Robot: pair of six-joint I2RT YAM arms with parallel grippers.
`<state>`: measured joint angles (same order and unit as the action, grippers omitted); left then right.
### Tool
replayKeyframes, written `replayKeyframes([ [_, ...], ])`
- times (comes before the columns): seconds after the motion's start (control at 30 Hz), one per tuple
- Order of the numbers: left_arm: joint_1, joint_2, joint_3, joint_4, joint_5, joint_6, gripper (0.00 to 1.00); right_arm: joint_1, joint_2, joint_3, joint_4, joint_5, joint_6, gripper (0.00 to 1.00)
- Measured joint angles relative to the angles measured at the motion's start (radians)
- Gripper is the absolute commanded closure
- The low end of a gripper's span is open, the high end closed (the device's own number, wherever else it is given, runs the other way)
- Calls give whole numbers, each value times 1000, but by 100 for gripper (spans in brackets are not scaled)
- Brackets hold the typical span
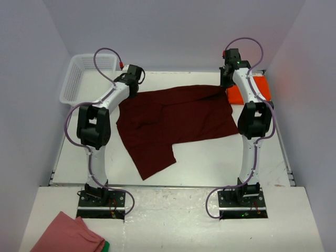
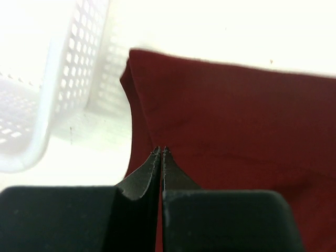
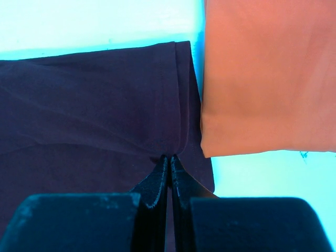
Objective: Fold and stack the t-shirts
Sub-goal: Fold the flattened tshirt in 1/3 of the way
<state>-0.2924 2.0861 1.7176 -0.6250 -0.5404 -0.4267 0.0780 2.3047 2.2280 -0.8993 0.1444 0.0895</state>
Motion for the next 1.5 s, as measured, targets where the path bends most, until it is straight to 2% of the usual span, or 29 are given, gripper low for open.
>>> replayKeyframes([
  [0.1, 15, 26, 56, 1, -1, 11, 100, 0, 0, -1, -2, 5, 0, 100],
  [0.13, 19, 37, 74, 2, -1, 19, 100, 0, 0, -2, -2, 6, 0, 95],
  [0.17, 23, 48, 88, 2, -1, 22, 100, 0, 0, -6, -2, 8, 0, 65],
  [0.2, 26, 60, 98, 2, -1, 25, 100, 0, 0, -10, -5, 13, 5, 56],
  [0.27, 34, 85, 111, 1, 1, 29, 100, 0, 12, -10, -18, 26, 5, 45],
  [0.3, 37, 96, 117, -3, 2, 31, 100, 0, 17, -12, -27, 30, 9, 31],
  [0.33, 39, 109, 123, -7, 3, 37, 100, -1, 20, -23, -33, 33, 16, 25],
  [0.43, 43, 127, 135, -24, 11, 53, 100, -1, -6, -125, -16, 45, 29, 18],
  [0.53, 43, 129, 154, -35, 23, 64, 100, 0, -52, -212, -2, 47, 37, 18],
  [0.6, 43, 129, 172, -34, 39, 76, 100, 1, -68, -190, -9, 48, 42, 18],
  [0.63, 43, 133, 181, -35, 44, 80, 100, 2, -73, -169, -6, 49, 42, 21],
  [0.67, 43, 140, 196, -39, 48, 83, 100, 3, -79, -149, -3, 49, 42, 29],
  [0.7, 43, 157, 220, -42, 55, 89, 100, 6, -89, -133, 4, 50, 43, 47],
  [0.73, 43, 171, 235, -42, 60, 91, 100, 9, -103, -127, 13, 50, 39, 77],
  [0.77, 43, 188, 246, -42, 64, 94, 100, 13, -118, -127, 21, 48, 40, 100],
  [1.03, 43, 213, 125, -39, 138, 96, 100, 32, -198, -185, 60, 16, 58, 100],
  [1.17, 44, 209, 119, -37, 146, 97, 100, 47, -199, -240, 56, 6, 71, 100],
  [1.37, 64, 211, 119, -39, 143, 96, 100, 143, -265, -471, 82, -13, 129, 100],
  [1.5, 95, 214, 122, -42, 132, 97, 100, 224, -312, -567, 95, -36, 179, 100],
])
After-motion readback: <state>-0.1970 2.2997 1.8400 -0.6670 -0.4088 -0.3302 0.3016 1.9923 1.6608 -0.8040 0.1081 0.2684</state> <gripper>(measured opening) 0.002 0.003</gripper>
